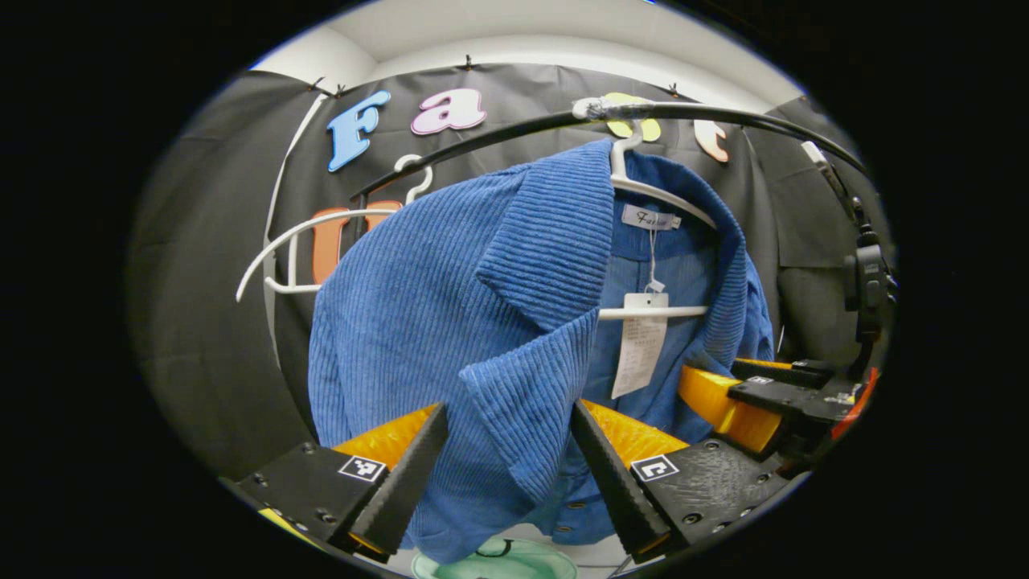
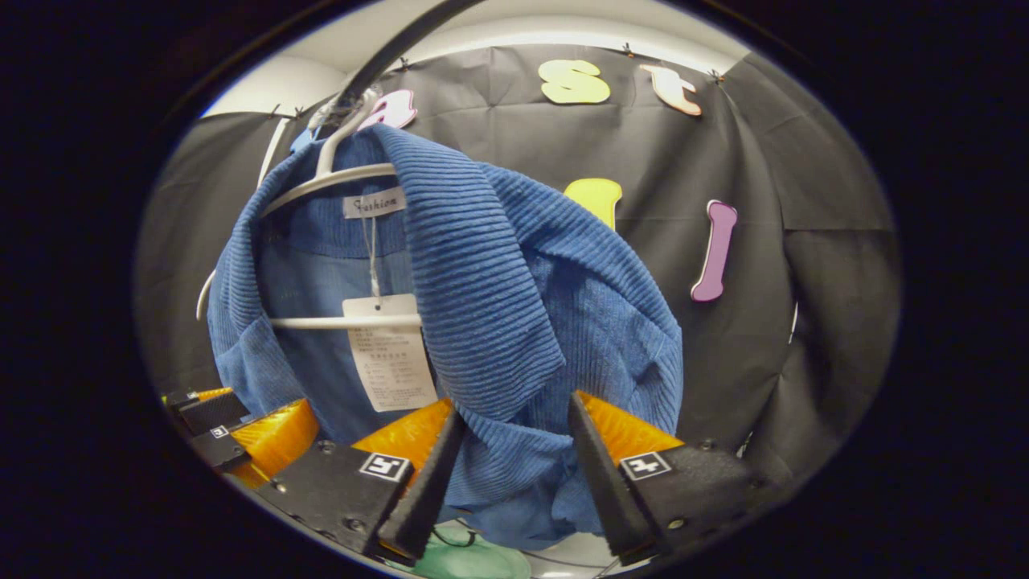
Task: Grasp the clothes on the hanger with both hands and then place them into the laundry hamper below.
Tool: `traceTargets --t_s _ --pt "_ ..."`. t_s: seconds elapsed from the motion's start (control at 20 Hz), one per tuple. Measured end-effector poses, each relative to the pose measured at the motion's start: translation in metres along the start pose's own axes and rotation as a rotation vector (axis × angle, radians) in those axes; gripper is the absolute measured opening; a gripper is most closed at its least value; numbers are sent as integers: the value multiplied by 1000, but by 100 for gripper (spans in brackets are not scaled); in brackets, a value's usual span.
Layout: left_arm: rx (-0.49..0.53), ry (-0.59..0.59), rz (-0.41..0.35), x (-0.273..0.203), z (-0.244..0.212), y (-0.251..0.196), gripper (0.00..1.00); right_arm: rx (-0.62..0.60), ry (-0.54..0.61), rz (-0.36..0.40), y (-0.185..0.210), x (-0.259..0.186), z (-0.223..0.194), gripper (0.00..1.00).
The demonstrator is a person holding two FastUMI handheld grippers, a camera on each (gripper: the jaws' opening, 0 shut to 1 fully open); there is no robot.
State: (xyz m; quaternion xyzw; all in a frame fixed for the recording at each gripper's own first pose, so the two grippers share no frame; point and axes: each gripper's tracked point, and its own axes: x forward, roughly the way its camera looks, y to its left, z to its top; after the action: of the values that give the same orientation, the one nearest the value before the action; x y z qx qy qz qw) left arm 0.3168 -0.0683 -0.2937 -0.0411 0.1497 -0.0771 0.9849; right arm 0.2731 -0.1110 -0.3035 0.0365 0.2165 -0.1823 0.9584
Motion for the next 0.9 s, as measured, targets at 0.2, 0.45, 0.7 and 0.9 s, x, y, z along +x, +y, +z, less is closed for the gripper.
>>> traceTargets --t_s 0.2,0.45,0.7,0.9 --pt "-36 18 21 7 -1 3 54 132 19 42 -10 0 -7 49" --pt "-182 42 -6 4 6 8 12 298 -4 184 -24 -7 4 21" --pt "-246 32 -60 -8 25 21 10 383 -78 260 -60 -19 42 12" --pt "-264 -20 -77 -19 51 25 10 477 -96 275 -68 -27 57 10"
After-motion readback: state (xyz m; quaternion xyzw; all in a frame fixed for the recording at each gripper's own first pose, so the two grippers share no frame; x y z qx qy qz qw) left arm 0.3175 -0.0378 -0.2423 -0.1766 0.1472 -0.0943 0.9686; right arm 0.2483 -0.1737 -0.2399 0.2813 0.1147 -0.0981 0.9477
